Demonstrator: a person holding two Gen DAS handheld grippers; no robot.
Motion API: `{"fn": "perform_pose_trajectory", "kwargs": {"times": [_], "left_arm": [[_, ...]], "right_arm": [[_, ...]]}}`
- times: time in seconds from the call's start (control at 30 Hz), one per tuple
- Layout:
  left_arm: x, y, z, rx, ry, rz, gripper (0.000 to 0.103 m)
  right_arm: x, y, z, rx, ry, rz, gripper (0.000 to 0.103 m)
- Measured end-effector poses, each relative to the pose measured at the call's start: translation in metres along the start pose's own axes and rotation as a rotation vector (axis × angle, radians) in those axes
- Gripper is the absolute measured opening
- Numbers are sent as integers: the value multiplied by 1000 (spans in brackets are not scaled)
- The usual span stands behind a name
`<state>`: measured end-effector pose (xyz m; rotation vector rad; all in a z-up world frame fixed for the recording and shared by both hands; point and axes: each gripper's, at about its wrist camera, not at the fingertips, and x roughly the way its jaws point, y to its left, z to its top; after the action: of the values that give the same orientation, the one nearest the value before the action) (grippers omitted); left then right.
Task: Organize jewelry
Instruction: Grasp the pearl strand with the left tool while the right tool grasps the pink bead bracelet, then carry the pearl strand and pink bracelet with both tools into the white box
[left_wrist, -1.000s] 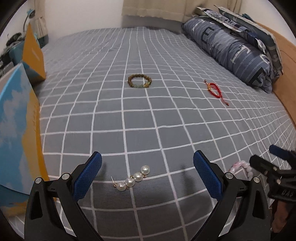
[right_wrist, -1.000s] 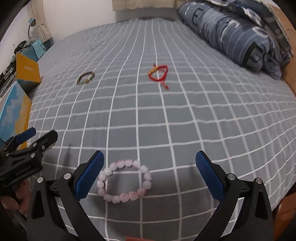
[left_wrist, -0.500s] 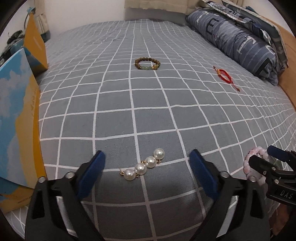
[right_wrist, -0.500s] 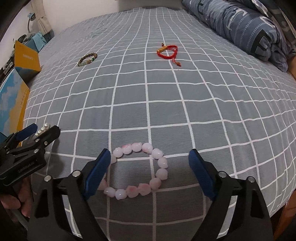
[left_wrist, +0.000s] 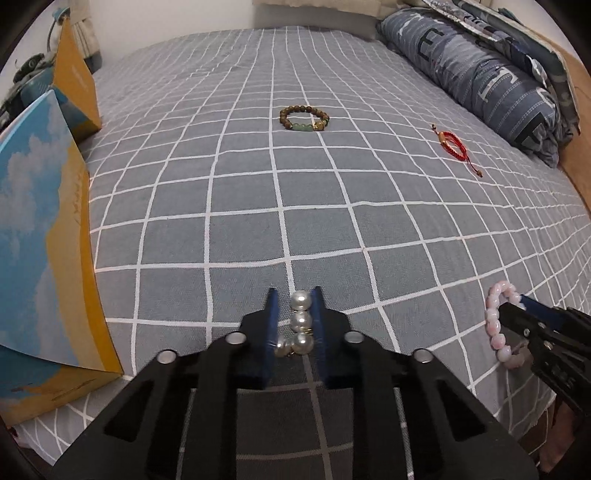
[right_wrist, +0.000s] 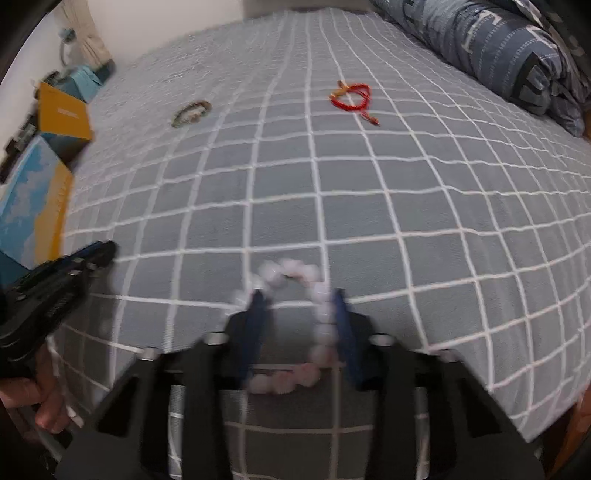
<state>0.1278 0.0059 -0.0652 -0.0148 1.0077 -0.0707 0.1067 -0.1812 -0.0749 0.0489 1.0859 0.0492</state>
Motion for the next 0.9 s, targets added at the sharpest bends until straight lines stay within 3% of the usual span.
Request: {"fn": "perform_pose_trajectory", "kwargs": {"times": [0.13,0.9], "left_arm": [[-2,0,1,-8,12,-12,11],[-31,3,12,-17,15,-38,11]], "right_arm": [[-1,-3,-1,16,1,9,11],[-38,-1,10,33,-68,25,10]]}}
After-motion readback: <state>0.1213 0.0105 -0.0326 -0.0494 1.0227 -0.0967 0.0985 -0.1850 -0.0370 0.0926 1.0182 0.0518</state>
